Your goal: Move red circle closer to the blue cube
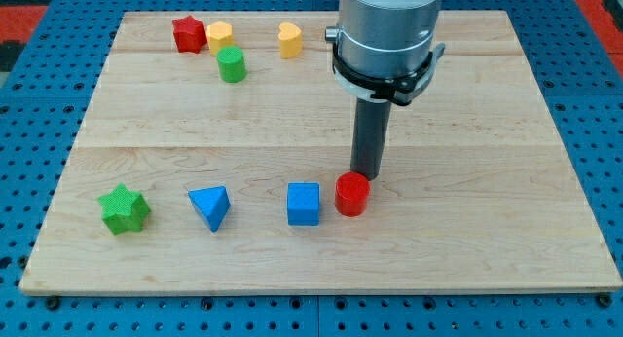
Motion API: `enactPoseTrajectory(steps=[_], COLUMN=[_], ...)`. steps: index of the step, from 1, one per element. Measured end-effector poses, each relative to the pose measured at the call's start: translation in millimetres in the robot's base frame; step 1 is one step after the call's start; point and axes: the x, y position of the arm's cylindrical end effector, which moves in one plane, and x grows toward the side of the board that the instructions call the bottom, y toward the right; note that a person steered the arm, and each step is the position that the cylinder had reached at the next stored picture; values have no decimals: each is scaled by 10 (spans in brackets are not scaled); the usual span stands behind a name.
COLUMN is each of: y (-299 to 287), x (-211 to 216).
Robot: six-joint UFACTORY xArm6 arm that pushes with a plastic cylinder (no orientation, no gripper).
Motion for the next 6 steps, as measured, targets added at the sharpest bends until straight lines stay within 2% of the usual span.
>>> enactPoseTrajectory(steps=[1,2,4,5,6], y=[247,201,28,-163,-184], x=[-6,-522,-175,129,155])
